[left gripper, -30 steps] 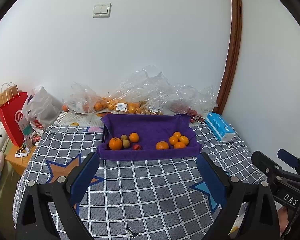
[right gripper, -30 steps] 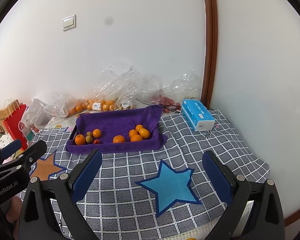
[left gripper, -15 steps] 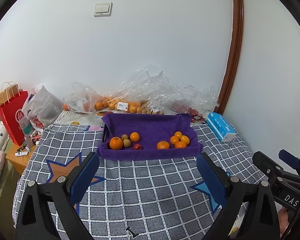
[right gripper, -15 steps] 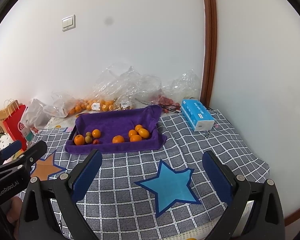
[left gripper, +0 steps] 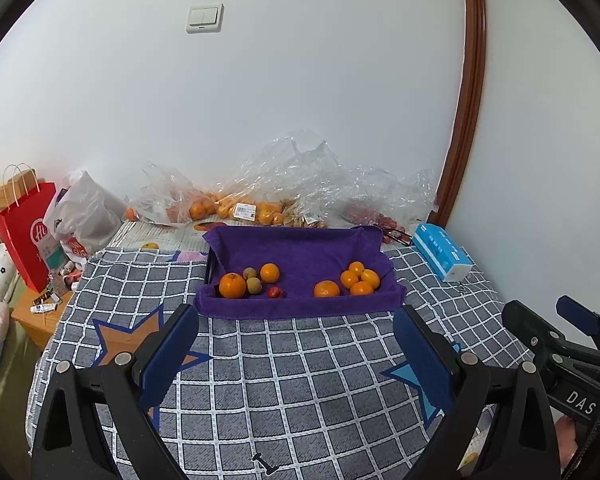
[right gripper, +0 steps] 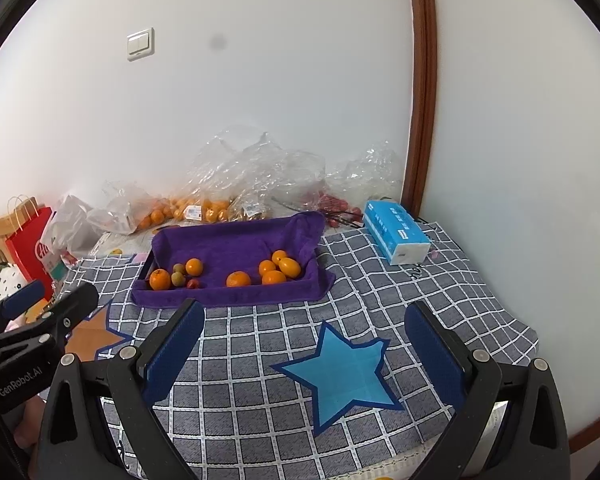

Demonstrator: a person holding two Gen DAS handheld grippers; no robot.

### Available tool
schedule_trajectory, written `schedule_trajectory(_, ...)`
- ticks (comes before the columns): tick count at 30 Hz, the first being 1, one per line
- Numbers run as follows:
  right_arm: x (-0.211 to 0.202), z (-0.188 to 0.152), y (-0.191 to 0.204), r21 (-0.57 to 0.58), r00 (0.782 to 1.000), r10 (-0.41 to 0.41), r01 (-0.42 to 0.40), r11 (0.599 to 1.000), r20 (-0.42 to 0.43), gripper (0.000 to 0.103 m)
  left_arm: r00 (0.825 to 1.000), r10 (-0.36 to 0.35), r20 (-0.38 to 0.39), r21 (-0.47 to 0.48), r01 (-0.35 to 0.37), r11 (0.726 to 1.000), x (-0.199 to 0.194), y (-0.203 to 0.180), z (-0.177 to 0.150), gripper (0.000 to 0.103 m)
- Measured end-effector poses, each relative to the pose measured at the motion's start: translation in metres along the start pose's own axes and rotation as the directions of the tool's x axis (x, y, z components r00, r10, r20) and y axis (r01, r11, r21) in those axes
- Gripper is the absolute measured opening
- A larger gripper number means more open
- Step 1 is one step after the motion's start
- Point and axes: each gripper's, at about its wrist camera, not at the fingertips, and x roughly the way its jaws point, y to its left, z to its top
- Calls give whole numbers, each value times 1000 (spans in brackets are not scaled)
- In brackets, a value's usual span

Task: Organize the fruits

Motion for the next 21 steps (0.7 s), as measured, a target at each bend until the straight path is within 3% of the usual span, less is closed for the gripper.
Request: schedule_trajectory(21,-3,0,3,-16,1000,1,-1,1000,12,99,1000,0,11,-13,0,1000,-1,4,1,98)
